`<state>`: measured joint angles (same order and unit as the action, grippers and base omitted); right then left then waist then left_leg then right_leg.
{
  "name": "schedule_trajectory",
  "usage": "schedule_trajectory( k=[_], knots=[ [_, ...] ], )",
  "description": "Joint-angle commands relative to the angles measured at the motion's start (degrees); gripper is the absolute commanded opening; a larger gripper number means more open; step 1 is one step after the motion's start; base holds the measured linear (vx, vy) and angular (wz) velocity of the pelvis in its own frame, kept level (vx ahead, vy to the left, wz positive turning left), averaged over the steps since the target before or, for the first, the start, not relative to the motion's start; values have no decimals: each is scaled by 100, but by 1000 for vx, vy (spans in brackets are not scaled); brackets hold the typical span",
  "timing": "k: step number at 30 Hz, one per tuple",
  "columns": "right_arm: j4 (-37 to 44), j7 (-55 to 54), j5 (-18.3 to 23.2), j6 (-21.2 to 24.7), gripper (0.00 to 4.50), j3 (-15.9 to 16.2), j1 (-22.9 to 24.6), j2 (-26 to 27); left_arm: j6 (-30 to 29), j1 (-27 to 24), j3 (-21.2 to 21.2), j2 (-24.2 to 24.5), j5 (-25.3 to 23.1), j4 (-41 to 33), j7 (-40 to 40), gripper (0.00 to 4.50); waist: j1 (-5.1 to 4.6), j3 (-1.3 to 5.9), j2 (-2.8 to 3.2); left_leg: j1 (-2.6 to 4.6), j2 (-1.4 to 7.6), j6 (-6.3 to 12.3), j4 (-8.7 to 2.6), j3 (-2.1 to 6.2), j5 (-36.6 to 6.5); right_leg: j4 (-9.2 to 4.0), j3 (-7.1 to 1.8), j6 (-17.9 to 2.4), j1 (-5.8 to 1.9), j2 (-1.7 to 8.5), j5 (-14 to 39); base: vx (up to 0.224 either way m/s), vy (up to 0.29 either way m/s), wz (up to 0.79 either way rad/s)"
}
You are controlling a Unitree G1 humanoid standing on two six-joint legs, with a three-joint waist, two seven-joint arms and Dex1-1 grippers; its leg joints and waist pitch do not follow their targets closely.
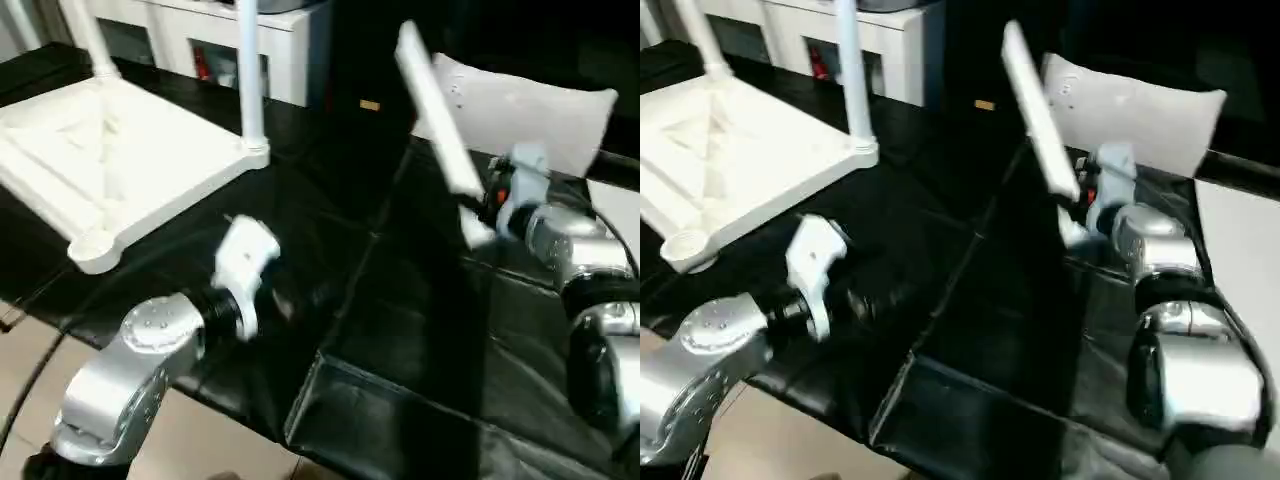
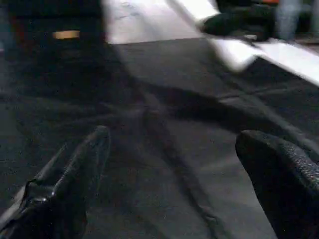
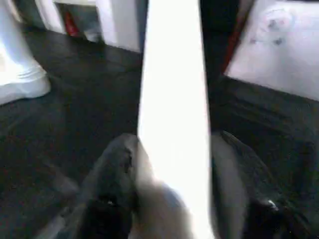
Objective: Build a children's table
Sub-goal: Pick table leg
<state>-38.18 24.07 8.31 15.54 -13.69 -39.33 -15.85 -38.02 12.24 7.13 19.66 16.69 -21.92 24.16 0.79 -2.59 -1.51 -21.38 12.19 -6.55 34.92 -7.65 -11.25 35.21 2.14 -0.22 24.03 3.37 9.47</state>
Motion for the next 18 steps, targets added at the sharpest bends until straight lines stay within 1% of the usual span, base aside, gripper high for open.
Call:
schedule_trajectory(
  k=[1, 2, 3, 4, 5, 6, 7, 8, 9, 10, 11, 12, 13, 14, 15, 16, 17, 18],
  knots=[
    [1482, -619, 212, 528, 186, -121, 583, 341, 143, 85, -22, -139, -249, 143, -376, 450, 20, 354, 8, -2, -30, 79, -430, -163, -854, -393, -113, -898, -328, 178, 1246, 0, 0, 0],
    [1998, -810, 262, 685, 186, -96, 831, 530, 183, 111, -45, -203, -301, 215, -490, 450, 35, 367, 58, 20, -29, 33, -424, -161, -773, -373, -135, -902, -332, 175, 1035, 0, 0, 0],
    [2463, -992, 310, 798, 186, -66, 1074, 728, 249, 95, -47, -235, -354, 274, -563, 450, 34, 368, 107, 28, -25, 9, -427, -155, -762, -361, -136, -919, -324, 174, 948, 0, 0, 0],
    [3293, -1174, 398, 1033, 186, 104, 1535, 1025, 319, 77, -93, -309, -460, 412, -759, 450, 54, 373, 156, 30, -43, -10, -433, -148, -660, -344, -143, -894, -339, 167, 732, 0, 0, 0],
    [3618, -1186, 428, 1156, 186, 212, 1721, 1107, 330, 74, -129, -353, -506, 479, -866, 450, 52, 355, 132, 32, -41, -11, -455, -151, -782, -378, -141, -818, -338, 154, 785, 0, 0, 0],
    [3618, -1186, 428, 1156, 186, 212, 1721, 1107, 330, 74, -129, -353, -506, 479, -866, 450, 58, 351, 116, 37, -41, -24, -469, -150, -879, -402, -140, -777, -347, 159, 911, 0, 0, 0],
    [4569, -1306, 522, 1406, 186, 498, 2322, 1406, 490, -11, -187, -444, -669, 530, -1082, 450, 72, 310, 165, 47, -51, -87, -497, -150, -1245, -457, -149, -670, -312, 164, 1460, 0, 0, 0],
    [4772, -1306, 562, 1448, 186, 572, 2452, 1457, 519, -32, -205, -473, -691, 523, -1125, 450, 87, 299, 152, 58, -41, -87, -492, -163, -1334, -498, -161, -576, -295, 171, 1608, 0, 0, 0],
    [4772, -1306, 562, 1448, 186, 572, 2452, 1457, 519, -32, -205, -473, -691, 523, -1125, 450, 83, 299, 153, 53, -38, -111, -500, -146, -1374, -488, -164, -527, -289, 178, 1718, 0, 0, 0],
    [5087, -1439, 512, 1394, 186, 737, 2712, 1642, 523, -92, -234, -493, -684, 467, -1139, 450, 104, 290, 132, 20, -83, 11, -497, -184, -1539, -551, -203, -427, -284, 254, 2184, 0, 0, 0],
    [5180, -1426, 516, 1290, 186, 827, 2834, 1700, 494, -150, -270, -493, -660, 409, -1142, 450, 75, 335, 171, 254, -105, -79, -226, -430, -1555, -734, -517, -241, 7, 164, 2906, 0, 0, 0],
    [5329, -1483, 463, 1331, 186, 894, 2951, 1751, 498, -198, -305, -507, -654, 375, -1161, 450, 163, 345, -12, 50, -240, -49, -140, -404, -1558, -676, -842, -178, -224, 164, 3248, -18, 16, -28],
    [5464, -1615, 315, 1334, 186, 952, 3091, 1815, 520, -270, -365, -512, -644, 342, -1190, 450, 304, 312, -55, 17, -262, 175, 105, -330, -1596, -842, -1265, -76, -220, 370, 4013, -21, 56, -48],
    [5485, -1630, 322, 1358, 186, 942, 3103, 1825, 521, -281, -363, -503, -650, 334, -1188, 450, 374, 308, -78, -5, -294, 319, 266, -261, -1580, -923, -1535, -65, -277, 505, 4390, -21, 56, -48],
    [5559, -1671, 369, 1444, 186, 907, 3147, 1855, 525, -320, -350, -465, -673, 304, -1180, 450, 431, 271, -68, -127, -305, 455, 454, -35, -1359, -1003, -1905, -116, -358, 619, 4728, -20, 122, -48],
    [5638, -1694, 433, 1516, 186, 886, 3175, 1872, 510, -334, -355, -454, -681, 265, -1181, 450, 434, 260, -55, -138, -339, 444, 477, 54, -1282, -1001, -1998, -151, -359, 540, 4739, -33, 198, -59],
    [5686, -1704, 468, 1540, 186, 875, 3190, 1887, 483, -341, -389, -474, -652, 229, -1184, 450, 380, 265, -46, -86, -439, 483, 368, 133, -1177, -959, -2011, -115, -312, 264, 4431, -33, 198, -59],
    [5713, -1735, 453, 1537, 186, 862, 3188, 1889, 458, -349, -448, -524, -568, 192, -1178, 450, 339, 254, -32, -4, -479, 566, 241, 131, -1175, -948, -1951, -52, -208, 61, 4226, -49, 251, -55]
  ],
)
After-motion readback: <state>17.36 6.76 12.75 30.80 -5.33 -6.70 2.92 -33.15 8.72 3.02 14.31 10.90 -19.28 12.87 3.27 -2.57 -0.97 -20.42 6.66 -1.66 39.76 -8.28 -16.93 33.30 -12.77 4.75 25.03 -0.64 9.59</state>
